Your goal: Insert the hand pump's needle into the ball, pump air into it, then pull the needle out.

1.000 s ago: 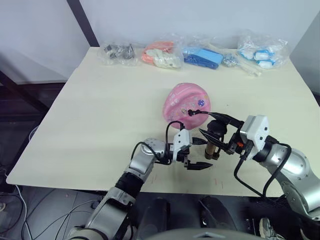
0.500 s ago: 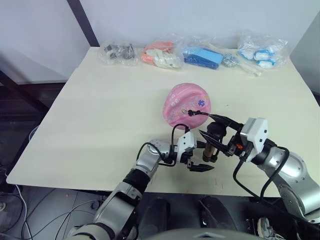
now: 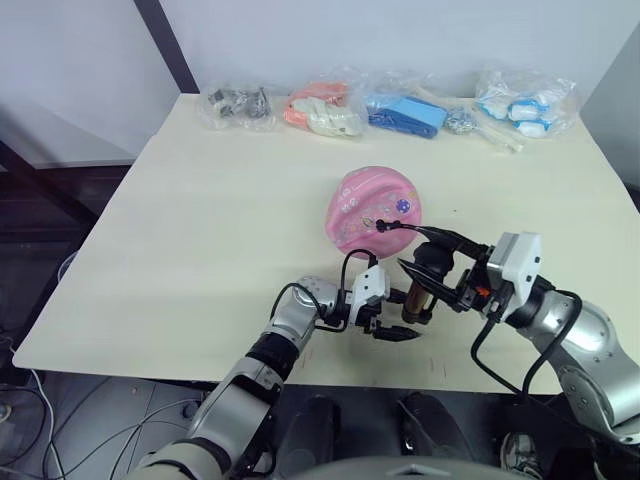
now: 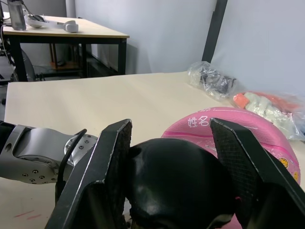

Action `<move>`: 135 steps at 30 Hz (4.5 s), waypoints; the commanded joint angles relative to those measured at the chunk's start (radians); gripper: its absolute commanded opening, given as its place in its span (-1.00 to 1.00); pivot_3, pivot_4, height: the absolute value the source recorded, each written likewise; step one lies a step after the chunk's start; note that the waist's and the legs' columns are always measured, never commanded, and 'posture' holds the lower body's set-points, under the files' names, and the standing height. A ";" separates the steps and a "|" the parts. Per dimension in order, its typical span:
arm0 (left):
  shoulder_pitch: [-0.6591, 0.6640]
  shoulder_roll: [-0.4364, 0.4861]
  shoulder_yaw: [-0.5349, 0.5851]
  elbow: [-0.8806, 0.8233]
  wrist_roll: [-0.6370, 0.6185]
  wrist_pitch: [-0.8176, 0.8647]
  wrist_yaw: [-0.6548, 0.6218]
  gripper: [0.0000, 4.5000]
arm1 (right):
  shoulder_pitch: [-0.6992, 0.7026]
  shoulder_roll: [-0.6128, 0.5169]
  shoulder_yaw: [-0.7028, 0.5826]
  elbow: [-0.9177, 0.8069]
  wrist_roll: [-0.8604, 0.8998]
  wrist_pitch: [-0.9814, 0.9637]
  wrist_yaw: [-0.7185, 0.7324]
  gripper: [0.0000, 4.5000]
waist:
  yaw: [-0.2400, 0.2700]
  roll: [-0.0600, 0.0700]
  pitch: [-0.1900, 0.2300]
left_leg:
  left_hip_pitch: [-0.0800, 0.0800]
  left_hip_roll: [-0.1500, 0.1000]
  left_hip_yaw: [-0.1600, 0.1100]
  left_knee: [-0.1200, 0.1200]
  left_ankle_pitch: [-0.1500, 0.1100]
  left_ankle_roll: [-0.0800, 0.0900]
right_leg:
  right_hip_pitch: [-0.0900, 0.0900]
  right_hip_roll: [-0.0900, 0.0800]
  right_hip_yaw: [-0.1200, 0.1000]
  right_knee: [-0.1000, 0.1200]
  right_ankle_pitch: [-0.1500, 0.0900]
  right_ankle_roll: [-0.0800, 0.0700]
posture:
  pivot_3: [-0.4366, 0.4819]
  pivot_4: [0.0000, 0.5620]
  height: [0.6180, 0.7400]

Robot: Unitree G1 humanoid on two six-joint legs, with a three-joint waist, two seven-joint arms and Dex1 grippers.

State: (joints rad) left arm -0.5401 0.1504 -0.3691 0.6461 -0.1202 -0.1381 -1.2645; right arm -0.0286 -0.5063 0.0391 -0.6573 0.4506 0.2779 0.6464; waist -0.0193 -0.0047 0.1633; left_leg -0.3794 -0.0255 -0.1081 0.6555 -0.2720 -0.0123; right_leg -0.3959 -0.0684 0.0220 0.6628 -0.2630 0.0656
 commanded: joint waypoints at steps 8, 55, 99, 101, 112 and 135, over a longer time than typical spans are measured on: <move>-0.022 -0.015 0.024 0.012 0.004 -0.030 -0.003 -0.54 | -0.007 -0.008 -0.027 -0.030 0.016 -0.021 0.014 -0.04 | 0.000 0.000 0.000 | 0.000 0.000 0.000 0.000 0.000 0.000 | 0.000 0.000 0.000 0.000 0.000 0.000 | -0.05 -0.47 1.00; 0.018 -0.091 -0.042 0.146 0.225 -0.042 0.294 -0.54 | 0.029 -0.191 -0.190 -0.095 0.344 0.184 -0.011 -0.04 | 0.006 -0.007 -0.015 | 0.002 0.000 0.000 0.004 -0.002 0.003 | 0.006 -0.001 -0.001 -0.001 0.000 0.000 | -0.05 -0.47 1.00; 0.028 -0.109 -0.041 0.180 0.265 -0.058 0.345 -0.54 | -0.051 -0.267 -0.431 -0.070 0.606 0.301 0.030 -0.04 | 0.017 -0.007 -0.027 | 0.015 -0.003 -0.001 0.001 -0.007 0.011 | 0.023 -0.003 -0.002 -0.014 -0.001 0.002 | -0.05 -0.47 1.00; 0.031 -0.108 -0.043 0.178 0.266 -0.059 0.344 -0.54 | -0.076 -0.296 -0.457 -0.065 0.650 0.314 0.026 -0.04 | 0.017 -0.008 -0.026 | 0.015 -0.003 -0.001 0.001 -0.007 0.011 | 0.023 -0.003 -0.002 -0.014 -0.001 0.002 | -0.05 -0.47 1.00; 0.039 -0.105 -0.047 0.174 0.268 -0.062 0.344 -0.54 | -0.150 -0.399 -0.481 -0.021 0.777 0.385 0.000 -0.04 | 0.017 -0.008 -0.024 | 0.014 -0.003 -0.002 0.001 -0.007 0.011 | 0.023 -0.004 -0.003 -0.014 -0.001 0.002 | -0.05 -0.47 1.00; 0.047 -0.107 -0.049 0.165 0.277 -0.063 0.352 -0.54 | 0.178 -0.109 0.017 0.172 0.055 -0.013 0.117 -0.04 | 0.008 -0.011 -0.035 | 0.019 -0.003 -0.004 -0.002 -0.007 0.011 | 0.027 -0.003 -0.003 -0.016 -0.003 0.005 | -0.05 -0.47 1.00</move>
State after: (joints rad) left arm -0.5108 0.0414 -0.4089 0.7720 0.1419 -0.2360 -0.9337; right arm 0.1102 -0.6186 -0.0135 -0.5237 0.5285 0.2335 0.7335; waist -0.0112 -0.0160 0.1283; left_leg -0.3600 -0.0285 -0.1125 0.6539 -0.2792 -0.0014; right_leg -0.3694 -0.0716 0.0191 0.6469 -0.2657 0.0707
